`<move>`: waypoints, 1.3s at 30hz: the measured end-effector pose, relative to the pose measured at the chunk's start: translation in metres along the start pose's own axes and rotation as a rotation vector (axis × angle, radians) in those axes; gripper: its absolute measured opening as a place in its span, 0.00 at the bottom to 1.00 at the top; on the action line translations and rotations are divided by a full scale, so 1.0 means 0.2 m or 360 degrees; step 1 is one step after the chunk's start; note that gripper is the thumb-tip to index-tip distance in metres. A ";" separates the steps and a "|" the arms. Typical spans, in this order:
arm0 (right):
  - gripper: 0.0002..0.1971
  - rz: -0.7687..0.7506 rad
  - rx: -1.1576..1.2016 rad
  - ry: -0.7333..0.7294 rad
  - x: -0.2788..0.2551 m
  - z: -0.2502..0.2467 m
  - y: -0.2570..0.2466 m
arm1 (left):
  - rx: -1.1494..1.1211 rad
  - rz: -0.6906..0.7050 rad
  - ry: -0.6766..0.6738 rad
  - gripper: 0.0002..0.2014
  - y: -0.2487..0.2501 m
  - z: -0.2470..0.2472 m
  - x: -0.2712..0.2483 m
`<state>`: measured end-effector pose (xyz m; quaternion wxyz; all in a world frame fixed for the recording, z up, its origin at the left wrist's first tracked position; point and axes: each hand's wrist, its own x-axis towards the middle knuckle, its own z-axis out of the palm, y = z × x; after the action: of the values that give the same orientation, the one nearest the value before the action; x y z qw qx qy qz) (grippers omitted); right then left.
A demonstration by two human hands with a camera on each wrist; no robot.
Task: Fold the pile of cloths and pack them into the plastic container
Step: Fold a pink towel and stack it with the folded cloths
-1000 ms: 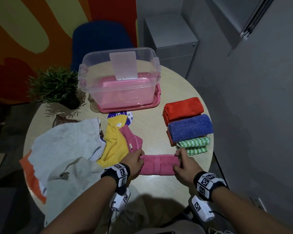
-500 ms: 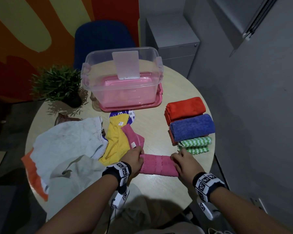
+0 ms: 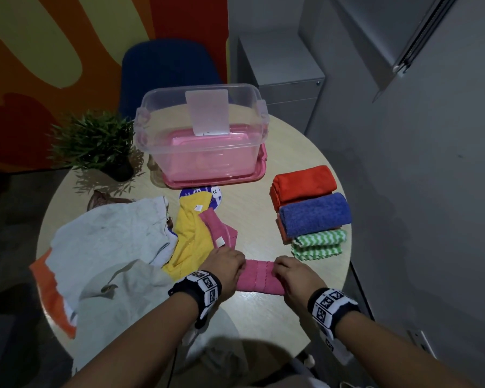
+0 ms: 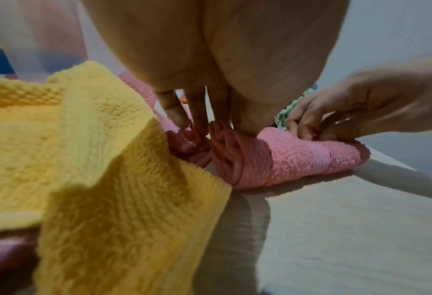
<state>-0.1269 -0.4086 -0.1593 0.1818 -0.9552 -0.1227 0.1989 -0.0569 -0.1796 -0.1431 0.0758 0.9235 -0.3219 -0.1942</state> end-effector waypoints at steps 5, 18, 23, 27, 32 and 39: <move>0.35 0.0273 -0.0002 -0.0015 0.04 0.04 -0.07 | 0.0206 -0.0119 -0.0296 0.28 0.05 -0.02 0.03; 0.22 0.0675 -0.0099 -0.0208 0.07 0.01 -0.20 | 0.0209 -0.0113 -0.0365 0.24 0.00 -0.02 0.00; 0.11 0.0605 0.0342 -0.0210 0.04 -0.10 -0.21 | -0.0254 -0.0038 -0.0344 0.15 -0.05 -0.08 -0.05; 0.12 0.0508 0.0629 -0.0150 0.02 -0.28 -0.19 | -0.0854 -0.0059 -0.0321 0.05 -0.08 -0.16 -0.03; 0.17 0.0462 0.1067 0.0254 -0.01 -0.58 0.01 | -0.1315 -0.0213 0.0038 0.13 -0.03 -0.34 0.09; 0.21 0.0782 0.1217 0.0792 0.02 -0.84 0.40 | -0.1523 -0.0233 0.0299 0.23 0.27 -0.44 0.45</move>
<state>-0.0396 -0.5303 -0.0476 0.4896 -0.8395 0.2335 0.0333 0.0129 -0.2772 -0.0753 0.5064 0.8188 -0.1227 -0.2411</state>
